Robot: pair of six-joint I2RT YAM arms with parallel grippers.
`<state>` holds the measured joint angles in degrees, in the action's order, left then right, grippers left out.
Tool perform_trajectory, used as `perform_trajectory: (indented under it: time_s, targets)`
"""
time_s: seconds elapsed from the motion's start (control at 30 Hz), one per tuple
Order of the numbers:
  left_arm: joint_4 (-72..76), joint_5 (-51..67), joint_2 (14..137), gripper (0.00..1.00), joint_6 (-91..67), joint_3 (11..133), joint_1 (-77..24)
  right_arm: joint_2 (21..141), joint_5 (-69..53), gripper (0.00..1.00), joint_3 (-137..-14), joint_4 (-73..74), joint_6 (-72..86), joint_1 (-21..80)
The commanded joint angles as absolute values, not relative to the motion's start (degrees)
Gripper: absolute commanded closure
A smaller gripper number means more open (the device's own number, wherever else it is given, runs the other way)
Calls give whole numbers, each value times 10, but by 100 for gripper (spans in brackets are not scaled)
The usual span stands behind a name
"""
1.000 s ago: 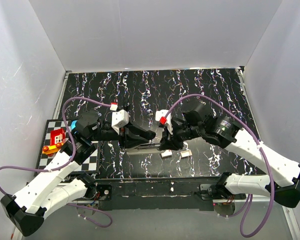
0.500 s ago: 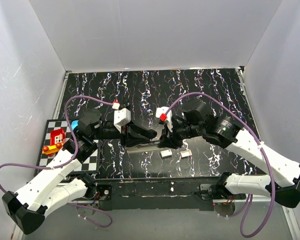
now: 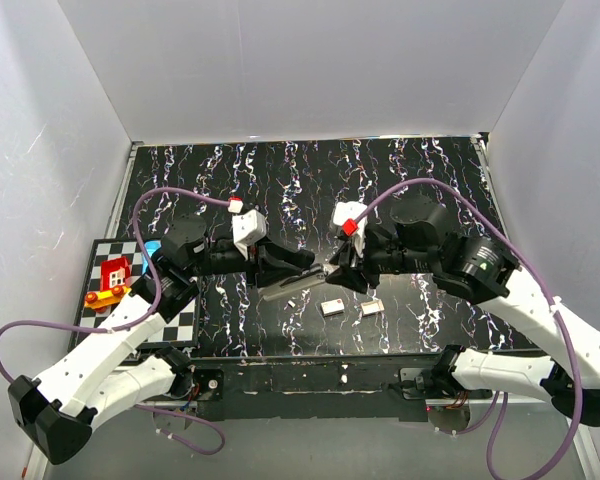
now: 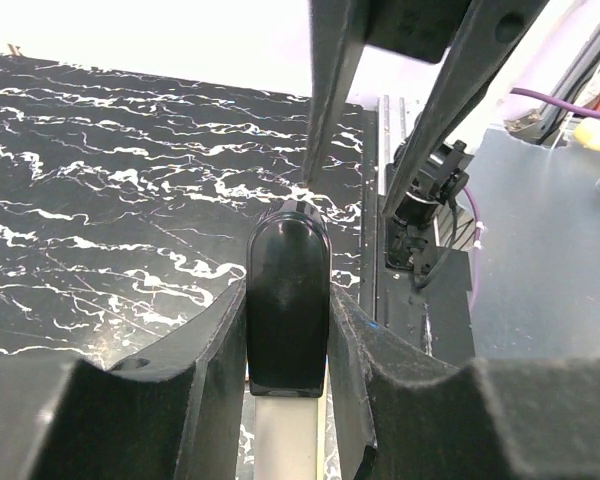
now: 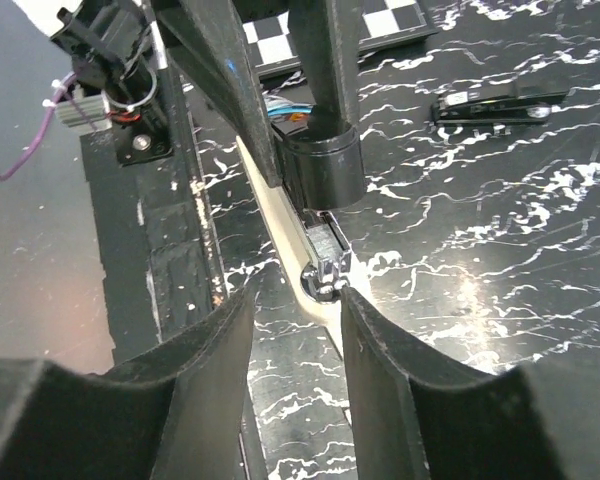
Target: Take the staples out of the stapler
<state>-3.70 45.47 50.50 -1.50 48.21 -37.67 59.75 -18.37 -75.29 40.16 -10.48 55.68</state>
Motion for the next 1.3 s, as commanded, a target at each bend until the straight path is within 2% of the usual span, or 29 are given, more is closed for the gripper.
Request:
perform_trajectory:
  time_s: [0.0, 0.07, 0.1, 0.5, 0.83, 1.27]
  targets:
    - [7, 427, 506, 100, -14, 499, -374, 580, -118, 60, -784, 370, -84, 560]
    - [8, 415, 508, 100, -18, 498, -374, 583, -104, 88, -785, 349, -62, 561]
    - [10, 409, 507, 100, -20, 497, -374, 586, -98, 98, -785, 342, -51, 561]
    - [40, 352, 497, 100, -50, 483, -374, 641, -5, 99, -751, 228, 32, 566]
    - [46, 328, 486, 100, -55, 478, -374, 691, 40, 99, -759, 223, 62, 579]
    - [72, 198, 454, 100, -88, 464, -374, 705, 126, 99, -694, 199, 90, 618]
